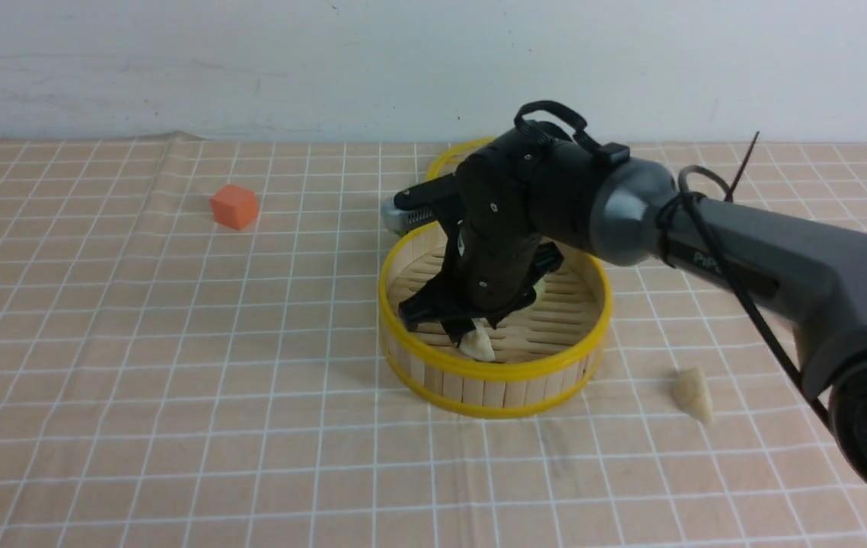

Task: Put the dumplings into the steamer on the table with the brown tablecloth.
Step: 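Place the dumpling in the bamboo steamer basket with the right gripper, then reach for and grasp a dumpling lying on the table beside the steamer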

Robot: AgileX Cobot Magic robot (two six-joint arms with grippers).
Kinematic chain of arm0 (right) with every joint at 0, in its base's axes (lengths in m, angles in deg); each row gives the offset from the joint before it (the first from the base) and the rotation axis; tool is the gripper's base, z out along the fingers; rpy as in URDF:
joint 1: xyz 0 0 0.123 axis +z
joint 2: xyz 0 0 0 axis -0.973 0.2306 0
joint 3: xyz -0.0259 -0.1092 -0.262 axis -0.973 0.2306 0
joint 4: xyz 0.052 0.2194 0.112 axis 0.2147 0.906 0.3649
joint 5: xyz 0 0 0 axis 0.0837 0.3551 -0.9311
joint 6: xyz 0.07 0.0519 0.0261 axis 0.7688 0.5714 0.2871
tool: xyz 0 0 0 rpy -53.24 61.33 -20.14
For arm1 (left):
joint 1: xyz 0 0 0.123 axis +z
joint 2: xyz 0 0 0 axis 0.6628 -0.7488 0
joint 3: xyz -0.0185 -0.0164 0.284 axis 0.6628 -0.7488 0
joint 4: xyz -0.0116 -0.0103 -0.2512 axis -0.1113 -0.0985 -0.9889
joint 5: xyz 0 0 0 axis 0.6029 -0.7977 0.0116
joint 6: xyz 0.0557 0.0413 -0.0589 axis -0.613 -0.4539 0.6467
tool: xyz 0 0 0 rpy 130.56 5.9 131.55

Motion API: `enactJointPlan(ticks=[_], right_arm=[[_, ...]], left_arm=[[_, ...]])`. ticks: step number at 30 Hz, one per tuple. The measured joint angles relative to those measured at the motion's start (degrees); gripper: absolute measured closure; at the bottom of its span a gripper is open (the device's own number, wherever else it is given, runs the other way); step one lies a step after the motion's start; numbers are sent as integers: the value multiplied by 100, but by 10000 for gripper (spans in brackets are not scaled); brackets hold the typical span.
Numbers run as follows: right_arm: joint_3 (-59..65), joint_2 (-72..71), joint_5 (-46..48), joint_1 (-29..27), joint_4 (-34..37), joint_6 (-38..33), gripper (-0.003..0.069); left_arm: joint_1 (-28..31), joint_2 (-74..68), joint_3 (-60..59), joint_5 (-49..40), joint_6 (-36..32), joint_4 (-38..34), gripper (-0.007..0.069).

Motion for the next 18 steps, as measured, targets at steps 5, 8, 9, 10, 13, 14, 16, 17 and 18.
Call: enactJointPlan(ticks=[5,8,9,10,13,14,16,17,18], right_arm=[[-621,-539,1234,60,2,-567,74],[-658,-1046,1558,76,-141,-817,67],[-568,-1265,1578,55,-203,-859,75],[-399,-1503,1584,16,-252,-896,87],[320,-2123,1597,-109,-376,-904,125],[686,-2353,1605,-169,-406,-877,141],[1257,-2664,1620,-282,-432,-780,165],[1946,-2973,1551,-463,-432,-601,182],[2286,-3133,1436,-576,-432,-484,190]], left_arm=[[0,0,0,-5,0,0,638],[0,0,0,-5,0,0,638],[0,0,0,-5,0,0,638],[0,0,0,-12,0,0,638],[0,0,0,-25,0,5,638],[0,0,0,-25,0,-1,638],[0,0,0,-38,0,-1,638],[0,0,0,-60,0,-1,638],[0,0,0,-68,0,-1,638]])
